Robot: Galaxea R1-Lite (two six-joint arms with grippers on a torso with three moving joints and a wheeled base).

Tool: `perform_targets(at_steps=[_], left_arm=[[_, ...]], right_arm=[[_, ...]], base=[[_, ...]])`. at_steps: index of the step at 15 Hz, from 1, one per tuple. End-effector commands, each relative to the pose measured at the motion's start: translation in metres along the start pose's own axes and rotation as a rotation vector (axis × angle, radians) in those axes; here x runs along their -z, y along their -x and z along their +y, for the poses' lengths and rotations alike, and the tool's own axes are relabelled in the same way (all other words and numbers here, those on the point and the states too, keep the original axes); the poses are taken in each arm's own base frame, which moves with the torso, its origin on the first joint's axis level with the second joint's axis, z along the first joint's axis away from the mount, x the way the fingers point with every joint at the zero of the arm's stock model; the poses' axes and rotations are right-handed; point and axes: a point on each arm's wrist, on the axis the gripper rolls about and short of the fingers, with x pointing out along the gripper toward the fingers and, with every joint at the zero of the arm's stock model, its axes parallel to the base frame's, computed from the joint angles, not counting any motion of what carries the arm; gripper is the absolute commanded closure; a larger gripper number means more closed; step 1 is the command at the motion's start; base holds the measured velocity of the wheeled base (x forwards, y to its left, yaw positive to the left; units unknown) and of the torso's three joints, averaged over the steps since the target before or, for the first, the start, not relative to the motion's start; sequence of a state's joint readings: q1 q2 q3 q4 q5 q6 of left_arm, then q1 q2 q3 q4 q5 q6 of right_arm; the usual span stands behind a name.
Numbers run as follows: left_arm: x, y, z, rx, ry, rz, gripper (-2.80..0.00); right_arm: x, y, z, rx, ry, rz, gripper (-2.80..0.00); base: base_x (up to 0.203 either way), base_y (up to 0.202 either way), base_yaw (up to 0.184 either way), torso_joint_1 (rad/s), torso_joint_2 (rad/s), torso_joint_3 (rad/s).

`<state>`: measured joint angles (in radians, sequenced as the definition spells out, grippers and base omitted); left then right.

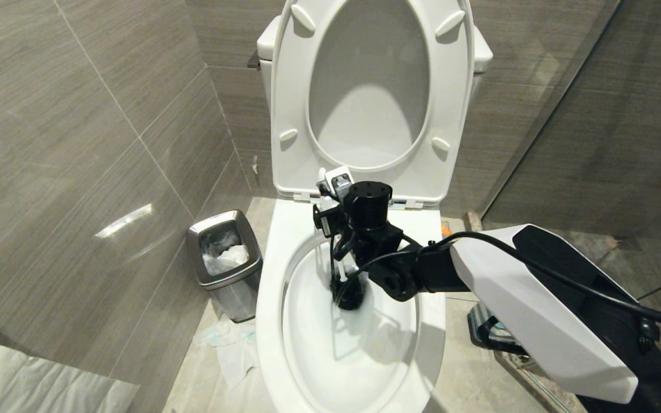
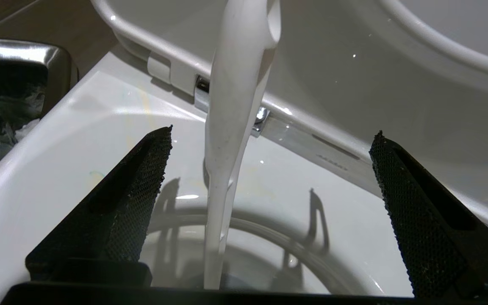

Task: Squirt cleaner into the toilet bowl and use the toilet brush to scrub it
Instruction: Scrub the toilet bowl

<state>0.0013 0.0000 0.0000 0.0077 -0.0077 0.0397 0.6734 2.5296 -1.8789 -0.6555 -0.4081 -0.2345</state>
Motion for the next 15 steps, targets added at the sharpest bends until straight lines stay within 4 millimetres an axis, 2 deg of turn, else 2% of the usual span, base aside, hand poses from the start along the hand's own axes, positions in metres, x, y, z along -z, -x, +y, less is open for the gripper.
perform_targets(at_steps=[1,5,14,15], left_arm=[[0.0,0.0,0.0,0.0,0.0,0.003,0.0],[0.0,0.0,0.0,0.0,0.0,0.003,0.0],[0.0,0.0,0.0,0.0,0.0,0.003,0.0],[0.0,0.0,0.0,0.0,0.0,0.003,0.0]], right_arm=[[0.001,-0.001,0.001,-0.001,0.004,0.006,-2.8],[-0.001,-0.009,0.003,-0.012,-0.005,-0.015,-2.8],[0.003,-0.012,0.002,-0.052,-0.009,-0.021,-2.8],[0.002,-0.011,0.001,-0.051,-0.01,-0.023,0.0]], base=[[0.0,0.0,0.0,0.0,0.0,0.0],[0.0,0.0,0.0,0.0,0.0,0.0],[0.0,0.0,0.0,0.0,0.0,0.0],[0.0,0.0,0.0,0.0,0.0,0.0]])
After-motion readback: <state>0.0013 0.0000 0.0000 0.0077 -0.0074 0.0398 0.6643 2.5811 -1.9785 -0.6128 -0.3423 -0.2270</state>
